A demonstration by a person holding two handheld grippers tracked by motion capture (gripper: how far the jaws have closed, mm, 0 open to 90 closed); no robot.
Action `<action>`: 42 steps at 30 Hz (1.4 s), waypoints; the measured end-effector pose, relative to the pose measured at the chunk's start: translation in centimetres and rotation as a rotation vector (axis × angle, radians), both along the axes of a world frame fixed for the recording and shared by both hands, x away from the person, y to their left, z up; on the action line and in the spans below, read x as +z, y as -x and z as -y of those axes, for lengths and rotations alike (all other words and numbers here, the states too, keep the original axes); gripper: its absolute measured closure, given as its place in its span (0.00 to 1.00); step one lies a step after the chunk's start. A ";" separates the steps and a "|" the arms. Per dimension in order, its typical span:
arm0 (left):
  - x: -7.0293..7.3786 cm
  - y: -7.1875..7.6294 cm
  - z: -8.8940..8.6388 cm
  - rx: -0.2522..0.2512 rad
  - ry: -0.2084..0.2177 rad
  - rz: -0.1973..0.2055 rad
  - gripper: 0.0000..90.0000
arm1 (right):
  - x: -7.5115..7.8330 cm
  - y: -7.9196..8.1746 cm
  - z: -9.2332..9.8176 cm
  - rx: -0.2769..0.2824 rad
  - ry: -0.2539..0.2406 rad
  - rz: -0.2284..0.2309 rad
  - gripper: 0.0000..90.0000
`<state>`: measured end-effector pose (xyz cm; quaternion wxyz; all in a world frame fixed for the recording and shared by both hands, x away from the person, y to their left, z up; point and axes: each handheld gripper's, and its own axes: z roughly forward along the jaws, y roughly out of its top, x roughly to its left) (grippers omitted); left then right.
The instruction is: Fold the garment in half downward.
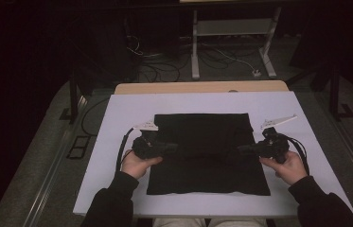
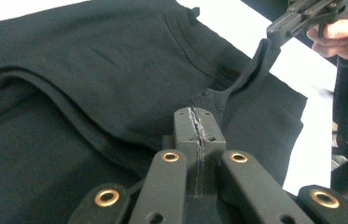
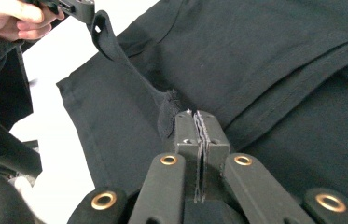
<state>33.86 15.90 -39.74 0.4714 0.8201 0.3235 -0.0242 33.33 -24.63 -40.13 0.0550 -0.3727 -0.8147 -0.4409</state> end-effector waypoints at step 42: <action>-2.0 4.9 0.2 -0.242 -0.133 -0.064 0.99 | -1.9 4.4 -1.7 0.226 0.033 -0.155 0.96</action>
